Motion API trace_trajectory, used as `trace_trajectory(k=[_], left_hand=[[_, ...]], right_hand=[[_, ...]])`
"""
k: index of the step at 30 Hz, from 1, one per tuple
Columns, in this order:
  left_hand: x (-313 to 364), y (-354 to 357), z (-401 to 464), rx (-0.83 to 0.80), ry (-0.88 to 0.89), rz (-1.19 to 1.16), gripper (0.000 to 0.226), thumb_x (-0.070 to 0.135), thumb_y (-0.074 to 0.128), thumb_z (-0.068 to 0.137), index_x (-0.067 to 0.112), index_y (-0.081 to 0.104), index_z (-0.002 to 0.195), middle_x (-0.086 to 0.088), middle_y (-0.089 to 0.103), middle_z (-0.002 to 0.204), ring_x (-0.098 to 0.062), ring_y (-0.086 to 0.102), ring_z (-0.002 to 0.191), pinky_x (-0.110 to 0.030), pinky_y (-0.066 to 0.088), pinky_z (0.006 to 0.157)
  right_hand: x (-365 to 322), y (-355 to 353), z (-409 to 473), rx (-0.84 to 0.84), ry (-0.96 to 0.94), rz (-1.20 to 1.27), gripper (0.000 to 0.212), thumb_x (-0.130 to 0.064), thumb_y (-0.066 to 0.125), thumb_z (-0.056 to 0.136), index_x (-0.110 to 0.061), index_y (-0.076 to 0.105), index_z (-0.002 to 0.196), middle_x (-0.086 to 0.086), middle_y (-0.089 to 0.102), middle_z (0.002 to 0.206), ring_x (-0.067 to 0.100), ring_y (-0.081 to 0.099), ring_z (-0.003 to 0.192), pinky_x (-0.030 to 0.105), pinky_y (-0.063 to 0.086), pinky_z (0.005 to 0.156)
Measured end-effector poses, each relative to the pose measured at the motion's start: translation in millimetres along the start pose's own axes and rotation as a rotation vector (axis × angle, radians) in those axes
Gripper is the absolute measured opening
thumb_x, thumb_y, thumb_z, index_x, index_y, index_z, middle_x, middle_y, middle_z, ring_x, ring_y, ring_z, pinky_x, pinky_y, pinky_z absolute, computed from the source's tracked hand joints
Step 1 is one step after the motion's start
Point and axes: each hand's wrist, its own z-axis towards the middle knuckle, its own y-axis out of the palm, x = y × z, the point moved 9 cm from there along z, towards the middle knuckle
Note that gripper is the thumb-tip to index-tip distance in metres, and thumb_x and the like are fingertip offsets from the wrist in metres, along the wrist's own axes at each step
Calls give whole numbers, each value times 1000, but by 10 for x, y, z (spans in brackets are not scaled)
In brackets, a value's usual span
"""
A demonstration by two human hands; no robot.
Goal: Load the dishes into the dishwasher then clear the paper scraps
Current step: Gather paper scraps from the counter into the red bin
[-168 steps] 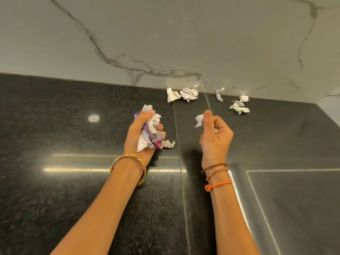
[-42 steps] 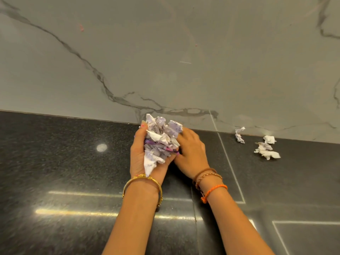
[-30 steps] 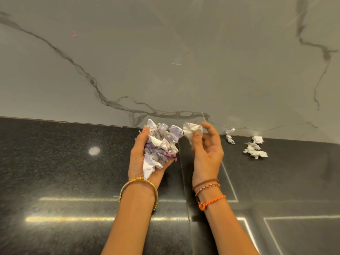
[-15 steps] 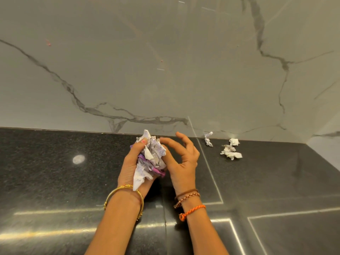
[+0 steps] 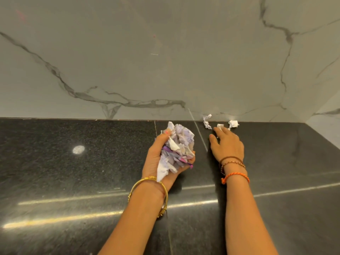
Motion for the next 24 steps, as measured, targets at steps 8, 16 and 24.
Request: trace_trajectory(k=[8, 16, 24], left_hand=[[120, -52, 12, -38, 35, -89, 28, 30, 60, 62, 13, 75, 79, -8, 72, 84, -22, 70, 70, -38, 56, 66], [283, -88, 6, -46, 95, -79, 41, 34, 56, 69, 12, 65, 102, -6, 68, 91, -18, 67, 76, -30, 55, 71], [280, -56, -23, -26, 86, -87, 24, 27, 54, 77, 14, 74, 75, -3, 71, 77, -14, 69, 65, -28, 54, 67]], right_hand=[[-371, -62, -156, 0, -1, 1275, 18, -3, 67, 76, -20, 74, 73, -9, 71, 73, -2, 63, 69, 18, 49, 70], [-1180, 93, -500, -458, -372, 1437, 12, -27, 77, 65, -27, 76, 77, -10, 72, 80, 2, 67, 78, 17, 53, 73], [-1114, 74, -464, -387, -425, 1081, 33, -24, 68, 67, -23, 66, 100, -6, 41, 86, 5, 46, 87, 22, 38, 90]])
